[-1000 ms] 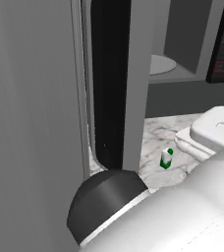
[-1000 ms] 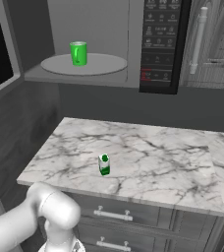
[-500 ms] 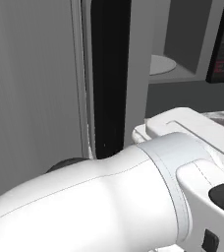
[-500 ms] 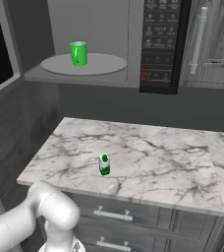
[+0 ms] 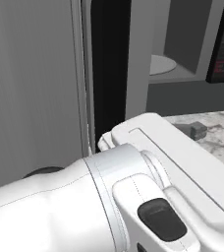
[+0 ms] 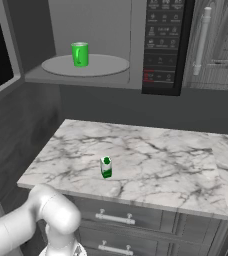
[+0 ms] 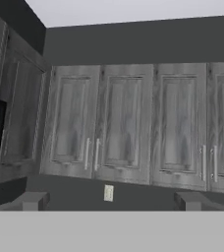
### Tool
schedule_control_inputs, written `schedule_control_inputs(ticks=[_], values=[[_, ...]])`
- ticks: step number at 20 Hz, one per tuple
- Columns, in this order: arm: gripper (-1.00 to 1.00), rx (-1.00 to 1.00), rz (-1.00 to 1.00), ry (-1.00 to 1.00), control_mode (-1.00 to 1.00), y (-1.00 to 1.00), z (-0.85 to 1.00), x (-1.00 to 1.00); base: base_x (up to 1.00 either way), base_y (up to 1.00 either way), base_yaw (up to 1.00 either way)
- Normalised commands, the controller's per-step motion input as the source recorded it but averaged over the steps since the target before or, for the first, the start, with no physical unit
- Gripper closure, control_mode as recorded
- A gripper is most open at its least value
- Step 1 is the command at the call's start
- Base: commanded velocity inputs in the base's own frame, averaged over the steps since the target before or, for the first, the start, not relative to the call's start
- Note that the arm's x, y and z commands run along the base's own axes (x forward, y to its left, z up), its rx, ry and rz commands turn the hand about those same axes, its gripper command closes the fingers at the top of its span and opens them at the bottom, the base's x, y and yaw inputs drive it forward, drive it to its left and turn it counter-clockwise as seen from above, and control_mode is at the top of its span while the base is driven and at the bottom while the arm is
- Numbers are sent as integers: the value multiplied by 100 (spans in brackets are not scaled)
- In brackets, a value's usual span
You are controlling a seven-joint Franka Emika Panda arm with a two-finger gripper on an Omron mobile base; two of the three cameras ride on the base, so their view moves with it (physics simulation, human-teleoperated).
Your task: Pick the mug from the counter and place it inside the microwave. Then close the microwave.
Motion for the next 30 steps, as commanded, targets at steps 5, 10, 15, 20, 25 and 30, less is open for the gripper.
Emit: schedule_control_inputs(ticks=[5,10,15,20,25,30], values=[[-100,0,0,0,-100,40,0,0,0,0,0],[-100,0,0,0,-100,36,-6,2,0,0,0],[-100,0,1,0,-100,34,-23,14,0,0,0],[-100,0,3,3,-100,27,-23,31,0,0,0],[-100,0,12,3,-100,3,0,29,0,0,0],[-100,0,19,0,-100,0,0,5,0,0,0]])
